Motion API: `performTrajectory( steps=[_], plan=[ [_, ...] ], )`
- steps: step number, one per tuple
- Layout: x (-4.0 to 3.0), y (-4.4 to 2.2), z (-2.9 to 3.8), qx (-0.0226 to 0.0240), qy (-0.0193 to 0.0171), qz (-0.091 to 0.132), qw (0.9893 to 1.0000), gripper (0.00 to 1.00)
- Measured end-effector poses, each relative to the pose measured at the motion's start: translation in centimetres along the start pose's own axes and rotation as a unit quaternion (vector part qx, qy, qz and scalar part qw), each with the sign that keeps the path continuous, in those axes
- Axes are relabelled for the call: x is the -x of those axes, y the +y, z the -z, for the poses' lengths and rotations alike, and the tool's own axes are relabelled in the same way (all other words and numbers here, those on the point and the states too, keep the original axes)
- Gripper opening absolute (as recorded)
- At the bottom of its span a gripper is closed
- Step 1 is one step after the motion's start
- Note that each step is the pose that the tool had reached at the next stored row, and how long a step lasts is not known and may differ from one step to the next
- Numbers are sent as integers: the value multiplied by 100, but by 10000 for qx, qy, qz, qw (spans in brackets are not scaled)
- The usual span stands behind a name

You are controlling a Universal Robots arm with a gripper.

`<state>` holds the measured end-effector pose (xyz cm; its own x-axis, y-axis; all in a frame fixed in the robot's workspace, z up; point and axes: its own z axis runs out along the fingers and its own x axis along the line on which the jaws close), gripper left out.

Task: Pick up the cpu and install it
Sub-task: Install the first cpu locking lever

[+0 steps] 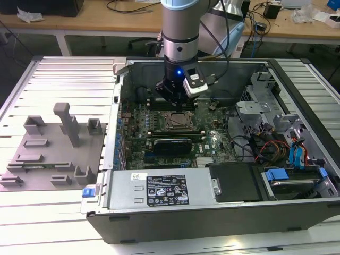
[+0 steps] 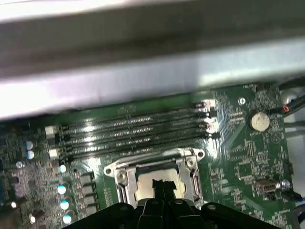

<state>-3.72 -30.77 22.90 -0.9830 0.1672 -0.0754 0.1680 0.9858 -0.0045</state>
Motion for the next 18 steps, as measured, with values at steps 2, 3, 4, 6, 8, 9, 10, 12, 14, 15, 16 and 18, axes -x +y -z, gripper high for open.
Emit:
performTrajectory(
  steps=[2,3,4,6,8,9,10,12,14,15,16,18],
  plan=[
    [10,-55,-1,0,0,1,10000,11],
    [13,-77,-1,0,0,1,10000,11],
    [17,-100,-1,0,0,0,10000,11],
    [24,-144,-2,0,0,0,10000,11],
    [27,-159,-3,1,0,3,10000,11],
    [27,-159,-3,1,0,12,10000,11],
    [28,-160,-3,2,0,26,10000,11],
    [41,-159,22,2,0,36,10000,11],
    [51,-157,67,3,0,36,10000,11],
    [55,-157,91,3,0,36,10000,11],
    [62,-157,138,3,0,35,10000,11],
    [68,-156,164,3,0,36,10000,11]
  ],
)
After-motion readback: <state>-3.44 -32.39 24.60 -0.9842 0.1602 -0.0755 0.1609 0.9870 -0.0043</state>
